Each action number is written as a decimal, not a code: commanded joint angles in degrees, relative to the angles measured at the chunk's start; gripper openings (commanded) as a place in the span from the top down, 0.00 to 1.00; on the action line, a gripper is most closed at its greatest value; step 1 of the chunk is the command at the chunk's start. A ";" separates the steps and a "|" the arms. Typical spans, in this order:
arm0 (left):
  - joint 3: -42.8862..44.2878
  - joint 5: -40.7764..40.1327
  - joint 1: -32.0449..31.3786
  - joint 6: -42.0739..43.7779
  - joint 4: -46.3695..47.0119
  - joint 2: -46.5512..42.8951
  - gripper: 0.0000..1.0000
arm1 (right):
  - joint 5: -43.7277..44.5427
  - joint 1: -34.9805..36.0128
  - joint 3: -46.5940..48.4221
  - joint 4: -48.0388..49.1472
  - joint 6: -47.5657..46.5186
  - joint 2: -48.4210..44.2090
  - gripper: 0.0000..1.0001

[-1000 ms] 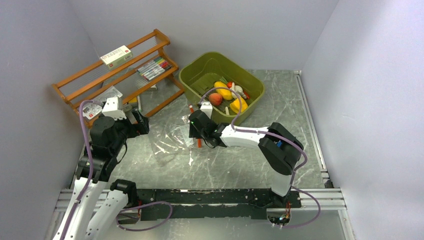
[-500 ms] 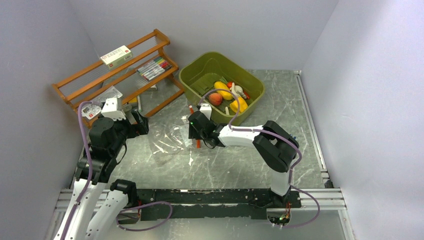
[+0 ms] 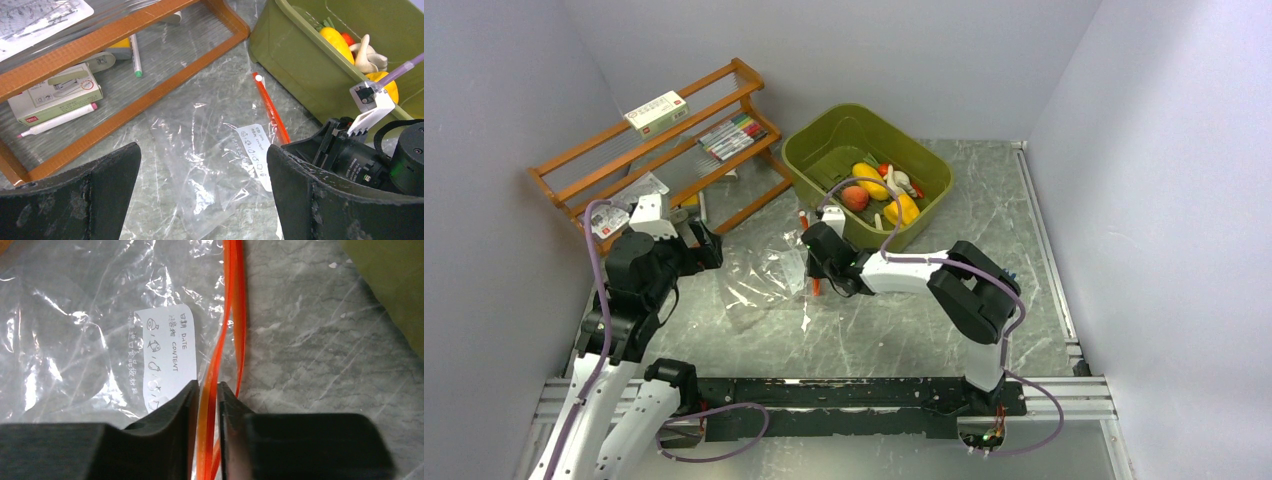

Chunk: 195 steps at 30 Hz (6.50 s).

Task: Place the food in the zip-top bag and seal the zipper
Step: Pick up the zipper food storage bag at the center of the board, then open the zipper of the food storage bag.

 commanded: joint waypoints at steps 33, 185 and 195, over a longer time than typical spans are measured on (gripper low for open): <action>-1.74 42.23 0.58 -21.50 21.63 14.94 0.16 | 0.96 10.79 -12.91 13.18 -50.08 -27.71 1.00; 13.93 41.79 -1.70 -12.83 -1.30 34.23 0.26 | 31.47 19.90 16.29 -2.23 -28.43 -17.14 1.00; 9.04 34.75 -1.75 -10.49 -2.16 35.48 0.54 | 33.35 20.62 14.45 -0.73 -29.25 -16.25 1.00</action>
